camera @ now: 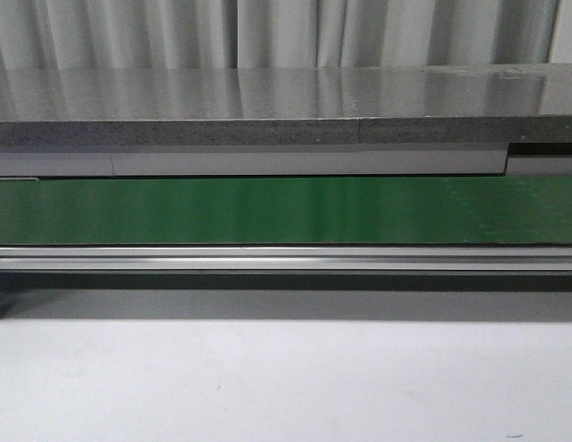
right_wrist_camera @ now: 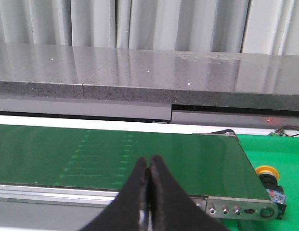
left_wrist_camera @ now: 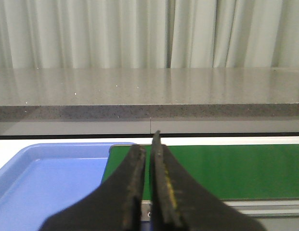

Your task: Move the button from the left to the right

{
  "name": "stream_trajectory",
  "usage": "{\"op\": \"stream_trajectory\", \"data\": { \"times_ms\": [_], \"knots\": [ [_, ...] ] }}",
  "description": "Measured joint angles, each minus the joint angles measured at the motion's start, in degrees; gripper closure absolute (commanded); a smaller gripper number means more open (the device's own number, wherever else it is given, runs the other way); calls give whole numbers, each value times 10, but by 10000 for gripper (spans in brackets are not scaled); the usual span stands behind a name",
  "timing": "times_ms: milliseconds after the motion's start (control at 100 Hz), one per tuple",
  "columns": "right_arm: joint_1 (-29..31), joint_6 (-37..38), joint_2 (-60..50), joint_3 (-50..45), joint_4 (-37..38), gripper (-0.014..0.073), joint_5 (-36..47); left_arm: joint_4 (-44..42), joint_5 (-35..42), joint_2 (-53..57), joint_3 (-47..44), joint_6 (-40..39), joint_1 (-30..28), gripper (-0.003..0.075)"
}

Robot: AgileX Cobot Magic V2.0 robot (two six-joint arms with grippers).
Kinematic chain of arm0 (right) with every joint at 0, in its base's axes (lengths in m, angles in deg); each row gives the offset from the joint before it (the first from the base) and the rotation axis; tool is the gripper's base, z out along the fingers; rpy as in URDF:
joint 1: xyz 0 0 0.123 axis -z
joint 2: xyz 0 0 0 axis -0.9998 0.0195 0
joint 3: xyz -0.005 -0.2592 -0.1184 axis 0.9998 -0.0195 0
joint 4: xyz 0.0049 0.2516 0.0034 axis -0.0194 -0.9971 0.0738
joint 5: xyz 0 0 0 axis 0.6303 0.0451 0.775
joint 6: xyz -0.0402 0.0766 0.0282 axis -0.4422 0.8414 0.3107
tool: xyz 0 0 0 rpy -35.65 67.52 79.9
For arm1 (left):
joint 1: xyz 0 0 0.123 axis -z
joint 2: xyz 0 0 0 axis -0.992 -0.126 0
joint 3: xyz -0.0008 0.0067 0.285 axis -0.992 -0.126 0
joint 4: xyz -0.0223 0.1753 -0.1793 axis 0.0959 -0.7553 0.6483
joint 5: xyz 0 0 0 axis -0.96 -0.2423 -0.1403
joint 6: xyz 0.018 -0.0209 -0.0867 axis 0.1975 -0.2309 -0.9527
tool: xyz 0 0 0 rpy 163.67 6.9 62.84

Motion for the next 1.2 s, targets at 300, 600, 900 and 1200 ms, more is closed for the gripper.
{"op": "stream_trajectory", "data": {
  "times_ms": [300,600,900,1200],
  "knots": [
    [0,0,0,0,0,661,0,1,-11,0,0,0,0,715],
    [0,0,0,0,0,661,0,1,-11,0,0,0,0,715],
    [0,0,0,0,0,661,0,1,-11,0,0,-1,0,715],
    [0,0,0,0,0,661,0,2,-11,0,0,-1,0,715]
  ]
}}
